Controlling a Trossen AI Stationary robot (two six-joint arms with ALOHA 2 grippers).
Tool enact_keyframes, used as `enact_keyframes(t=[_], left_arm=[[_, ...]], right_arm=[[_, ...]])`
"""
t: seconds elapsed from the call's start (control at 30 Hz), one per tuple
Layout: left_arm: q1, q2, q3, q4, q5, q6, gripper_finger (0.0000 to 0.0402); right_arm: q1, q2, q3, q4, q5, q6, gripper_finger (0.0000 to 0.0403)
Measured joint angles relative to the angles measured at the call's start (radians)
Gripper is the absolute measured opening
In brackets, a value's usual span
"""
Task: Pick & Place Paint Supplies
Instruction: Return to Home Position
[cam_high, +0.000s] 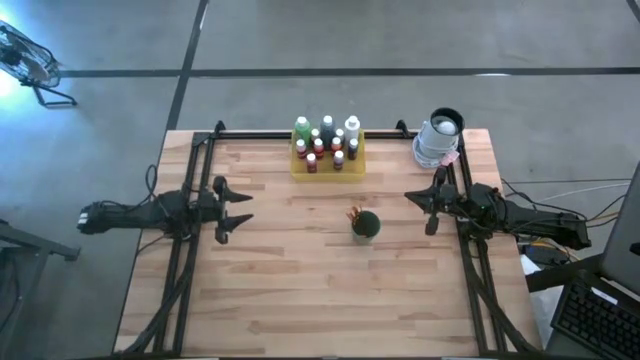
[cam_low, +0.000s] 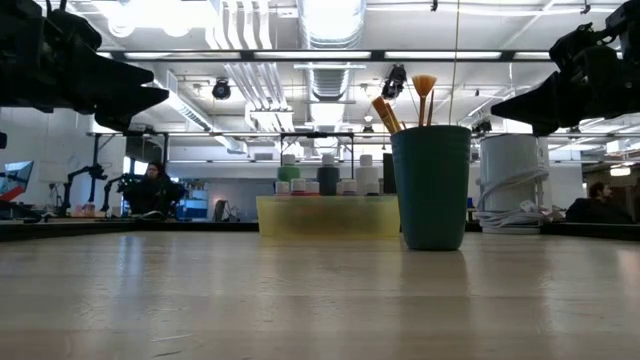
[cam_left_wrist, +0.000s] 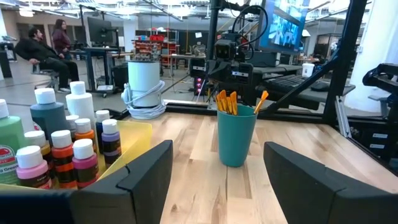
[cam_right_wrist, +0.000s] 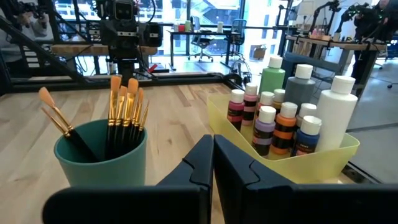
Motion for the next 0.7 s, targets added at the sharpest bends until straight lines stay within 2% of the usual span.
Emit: enact_keyframes(t=[0.7], left_arm=[[0.0, 0.0, -0.003, 0.027, -0.002, -0.001, 0.0257]], right_arm=[[0.0, 0.0, 0.0, 0.0, 0.0, 0.0, 0.0008]])
